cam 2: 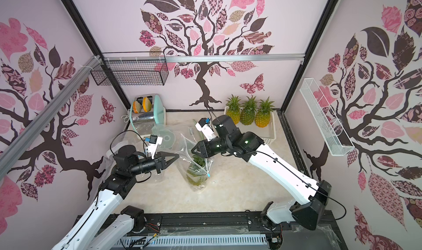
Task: Open the zip-top bag and take out the pineapple
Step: Pick up the pineapple at the center of the board.
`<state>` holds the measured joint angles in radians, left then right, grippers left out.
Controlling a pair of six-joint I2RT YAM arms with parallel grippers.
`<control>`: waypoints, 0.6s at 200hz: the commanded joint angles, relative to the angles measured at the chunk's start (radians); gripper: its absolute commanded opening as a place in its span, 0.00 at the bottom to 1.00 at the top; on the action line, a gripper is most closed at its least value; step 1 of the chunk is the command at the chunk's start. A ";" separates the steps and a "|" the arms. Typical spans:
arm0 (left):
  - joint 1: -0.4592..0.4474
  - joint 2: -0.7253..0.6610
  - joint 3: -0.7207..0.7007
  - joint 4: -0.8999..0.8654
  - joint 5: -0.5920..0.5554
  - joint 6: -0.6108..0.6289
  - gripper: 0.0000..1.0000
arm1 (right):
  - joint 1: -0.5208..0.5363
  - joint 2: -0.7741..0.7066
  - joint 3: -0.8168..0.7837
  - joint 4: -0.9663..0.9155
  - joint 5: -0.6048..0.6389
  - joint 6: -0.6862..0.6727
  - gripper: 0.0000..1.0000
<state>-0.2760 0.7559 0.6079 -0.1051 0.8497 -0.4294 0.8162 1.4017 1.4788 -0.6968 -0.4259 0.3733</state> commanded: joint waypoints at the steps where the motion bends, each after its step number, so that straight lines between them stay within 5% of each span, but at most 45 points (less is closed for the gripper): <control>1: -0.003 -0.017 -0.011 0.036 -0.009 0.001 0.00 | 0.048 0.035 0.084 -0.129 0.102 -0.018 0.43; 54: -0.003 -0.031 -0.026 0.048 -0.033 -0.005 0.00 | 0.057 0.092 0.143 -0.238 0.251 -0.005 0.58; 120: -0.003 -0.017 -0.050 0.089 -0.065 -0.029 0.00 | 0.075 0.094 0.214 -0.270 0.265 -0.025 0.64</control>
<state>-0.2760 0.7395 0.5713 -0.0616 0.8040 -0.4477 0.8841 1.4960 1.6485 -0.9222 -0.1894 0.3626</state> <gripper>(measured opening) 0.047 0.635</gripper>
